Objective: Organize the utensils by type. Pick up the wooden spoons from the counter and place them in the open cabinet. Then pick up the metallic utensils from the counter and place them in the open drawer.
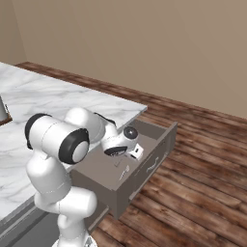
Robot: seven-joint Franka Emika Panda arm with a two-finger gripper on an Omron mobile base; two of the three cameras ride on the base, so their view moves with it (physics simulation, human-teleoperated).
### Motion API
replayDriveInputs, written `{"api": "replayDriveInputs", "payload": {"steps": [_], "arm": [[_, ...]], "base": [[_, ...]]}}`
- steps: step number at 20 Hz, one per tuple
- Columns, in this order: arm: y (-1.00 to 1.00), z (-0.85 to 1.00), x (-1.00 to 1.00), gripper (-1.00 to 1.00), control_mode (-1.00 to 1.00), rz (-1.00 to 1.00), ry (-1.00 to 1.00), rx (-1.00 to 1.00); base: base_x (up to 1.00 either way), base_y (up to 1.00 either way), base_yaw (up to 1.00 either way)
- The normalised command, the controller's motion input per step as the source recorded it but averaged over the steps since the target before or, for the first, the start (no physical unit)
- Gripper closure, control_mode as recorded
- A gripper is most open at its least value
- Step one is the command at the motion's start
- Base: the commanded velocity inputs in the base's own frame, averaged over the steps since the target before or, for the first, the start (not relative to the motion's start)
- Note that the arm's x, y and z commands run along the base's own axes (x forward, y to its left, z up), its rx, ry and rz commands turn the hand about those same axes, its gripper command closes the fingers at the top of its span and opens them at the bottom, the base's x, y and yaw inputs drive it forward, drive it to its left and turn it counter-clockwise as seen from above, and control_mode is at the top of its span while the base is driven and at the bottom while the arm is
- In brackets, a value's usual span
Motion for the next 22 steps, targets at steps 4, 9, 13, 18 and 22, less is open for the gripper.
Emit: {"api": "replayDriveInputs", "payload": {"steps": [4, 9, 13, 18, 22], "arm": [[0.14, 0.0, 0.21, 1.0, -1.0, 0.0, -0.07, 0.0], [0.1, -0.01, 0.21, 1.0, -1.0, 0.0, -0.03, 0.0], [0.1, -0.17, 0.16, 1.0, -1.0, 0.0, 0.0, 0.0], [0.0, -0.37, 0.0, 1.0, -1.0, 0.0, 0.0, 0.0], [0.0, -0.28, 0.01, 1.0, -1.0, 0.0, 0.0, 0.01]], "base": [[0.0, 0.0, 0.0], [0.0, 0.0, 0.0], [0.0, 0.0, 0.0], [0.0, 0.0, 0.0], [0.0, 0.0, 0.0]]}}
